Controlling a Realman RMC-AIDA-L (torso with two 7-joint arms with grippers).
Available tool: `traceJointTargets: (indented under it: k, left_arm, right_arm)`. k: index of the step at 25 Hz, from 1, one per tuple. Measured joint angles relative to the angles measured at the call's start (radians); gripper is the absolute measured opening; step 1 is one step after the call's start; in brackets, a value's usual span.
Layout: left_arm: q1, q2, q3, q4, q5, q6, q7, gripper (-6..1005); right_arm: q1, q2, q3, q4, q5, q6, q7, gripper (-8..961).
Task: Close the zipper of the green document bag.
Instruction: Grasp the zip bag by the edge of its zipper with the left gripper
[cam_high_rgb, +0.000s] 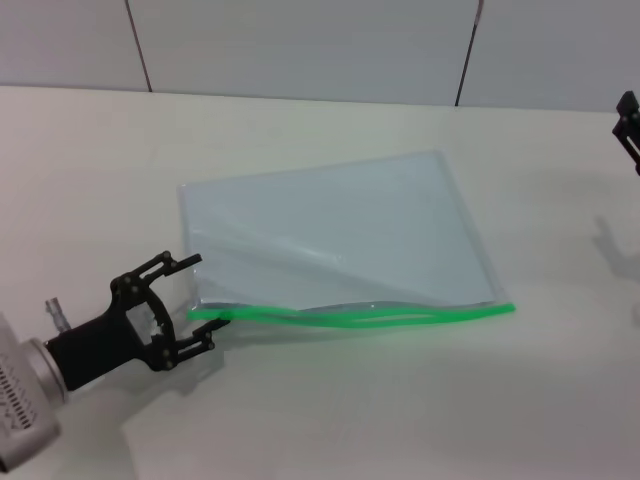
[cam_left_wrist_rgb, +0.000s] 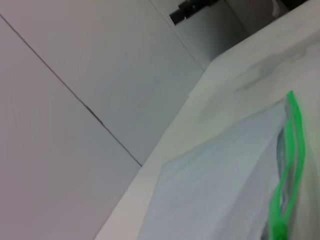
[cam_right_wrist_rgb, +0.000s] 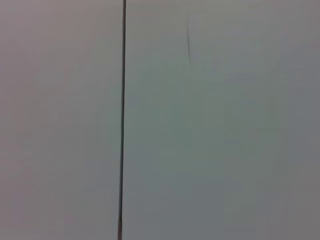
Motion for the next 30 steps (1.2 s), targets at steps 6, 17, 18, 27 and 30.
traceJointTargets:
  k: [6,17,18,27,30]
  left_arm:
    - [-0.033,0.001,0.003,0.002,0.009,-0.056,0.001,679]
    - [-0.102,0.002,0.006,0.035,0.045,-0.161,0.013,628]
    - [-0.107,0.002,0.006,0.037,0.055,-0.172,0.014,624]
    - [-0.130,0.005,-0.006,0.081,0.061,-0.191,0.028,325]
    - [-0.132,0.002,-0.009,0.087,0.035,-0.192,0.045,232]
  right_arm:
    - [0.000,0.000,-0.003,0.003,0.000,-0.016,0.000,868]
    - [0.002,0.001,-0.007,0.008,-0.006,-0.023,0.000,865]
    - [0.002,0.001,-0.008,0.008,-0.006,-0.024,0.000,865]
    - [0.005,0.001,-0.063,0.012,-0.010,-0.069,-0.002,862]
    - [0.017,0.001,-0.116,0.008,-0.011,-0.080,-0.002,858]
